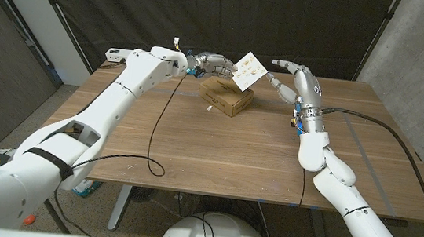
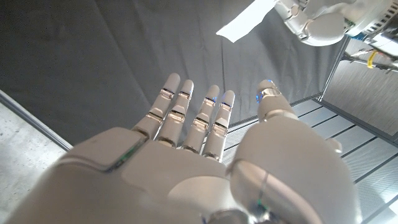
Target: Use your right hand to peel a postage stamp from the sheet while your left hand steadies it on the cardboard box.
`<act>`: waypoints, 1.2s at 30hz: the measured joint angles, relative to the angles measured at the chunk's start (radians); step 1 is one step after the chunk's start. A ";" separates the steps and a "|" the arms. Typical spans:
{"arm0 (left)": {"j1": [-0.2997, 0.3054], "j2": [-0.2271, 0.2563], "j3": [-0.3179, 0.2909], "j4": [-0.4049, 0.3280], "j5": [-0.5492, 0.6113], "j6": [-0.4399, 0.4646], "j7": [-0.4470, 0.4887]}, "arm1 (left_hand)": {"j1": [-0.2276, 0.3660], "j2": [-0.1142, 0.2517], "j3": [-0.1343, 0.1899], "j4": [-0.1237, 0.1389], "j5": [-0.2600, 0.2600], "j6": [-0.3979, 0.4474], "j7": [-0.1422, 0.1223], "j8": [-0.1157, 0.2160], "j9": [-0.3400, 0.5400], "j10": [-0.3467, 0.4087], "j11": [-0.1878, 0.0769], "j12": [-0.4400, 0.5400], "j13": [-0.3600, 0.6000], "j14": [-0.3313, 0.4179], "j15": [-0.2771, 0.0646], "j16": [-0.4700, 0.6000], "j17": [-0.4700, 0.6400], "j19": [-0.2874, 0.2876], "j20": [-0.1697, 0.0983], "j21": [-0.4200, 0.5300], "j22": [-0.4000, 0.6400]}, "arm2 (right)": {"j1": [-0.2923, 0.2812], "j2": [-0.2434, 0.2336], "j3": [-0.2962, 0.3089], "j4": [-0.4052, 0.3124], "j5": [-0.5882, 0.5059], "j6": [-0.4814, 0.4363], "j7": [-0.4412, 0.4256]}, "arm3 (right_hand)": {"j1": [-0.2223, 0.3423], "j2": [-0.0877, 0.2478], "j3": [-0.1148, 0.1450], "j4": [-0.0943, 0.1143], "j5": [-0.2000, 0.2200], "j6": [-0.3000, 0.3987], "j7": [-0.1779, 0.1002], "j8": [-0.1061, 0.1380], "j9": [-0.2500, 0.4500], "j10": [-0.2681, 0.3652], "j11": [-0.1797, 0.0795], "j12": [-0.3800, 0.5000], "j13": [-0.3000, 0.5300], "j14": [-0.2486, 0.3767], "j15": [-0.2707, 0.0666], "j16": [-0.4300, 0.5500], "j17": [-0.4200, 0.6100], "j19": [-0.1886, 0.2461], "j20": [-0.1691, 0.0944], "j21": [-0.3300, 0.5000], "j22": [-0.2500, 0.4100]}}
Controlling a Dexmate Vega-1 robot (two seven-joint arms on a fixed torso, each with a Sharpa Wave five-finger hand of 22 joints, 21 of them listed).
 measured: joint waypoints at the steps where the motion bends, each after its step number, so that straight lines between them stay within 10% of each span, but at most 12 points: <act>1: -0.002 -0.002 0.000 0.000 -0.003 0.003 -0.002 | 0.000 0.000 0.001 0.001 0.001 -0.004 0.004 0.000 0.006 -0.003 0.003 -0.004 0.000 -0.001 0.001 -0.003 -0.001 -0.003 0.003 0.005 -0.001 | 0.002 0.003 0.000 0.006 -0.006 0.005 -0.002 | 0.000 0.000 0.000 0.000 0.000 0.000 0.000 0.000 0.000 0.000 0.000 -0.003 0.000 -0.004 0.003 -0.001 0.000 0.000 0.000 0.000 0.000; 23: -0.033 -0.030 0.010 0.030 -0.054 0.076 -0.037 | 0.002 0.000 0.028 0.011 0.028 -0.033 0.033 0.000 0.175 -0.048 0.048 -0.027 0.024 -0.025 0.035 -0.011 -0.012 -0.022 0.031 0.036 -0.025 | 0.050 0.030 -0.024 0.099 -0.112 0.071 -0.091 | 0.052 -0.002 0.008 -0.009 0.034 0.040 -0.038 0.000 0.000 0.043 -0.011 0.002 -0.003 0.015 0.003 -0.001 0.005 0.013 -0.013 0.008 0.000; 36: -0.041 -0.034 0.014 0.031 -0.073 0.113 -0.051 | 0.002 0.000 0.041 0.013 0.046 -0.045 0.045 0.000 0.226 -0.058 0.081 -0.038 0.042 -0.040 0.066 -0.019 -0.016 -0.029 0.060 0.049 -0.042 | 0.076 0.031 -0.039 0.142 -0.131 0.073 -0.109 | 0.099 -0.033 0.017 -0.009 0.100 0.119 -0.021 0.000 0.000 0.103 0.070 0.005 0.000 0.040 0.000 -0.001 0.014 0.013 -0.013 0.008 0.000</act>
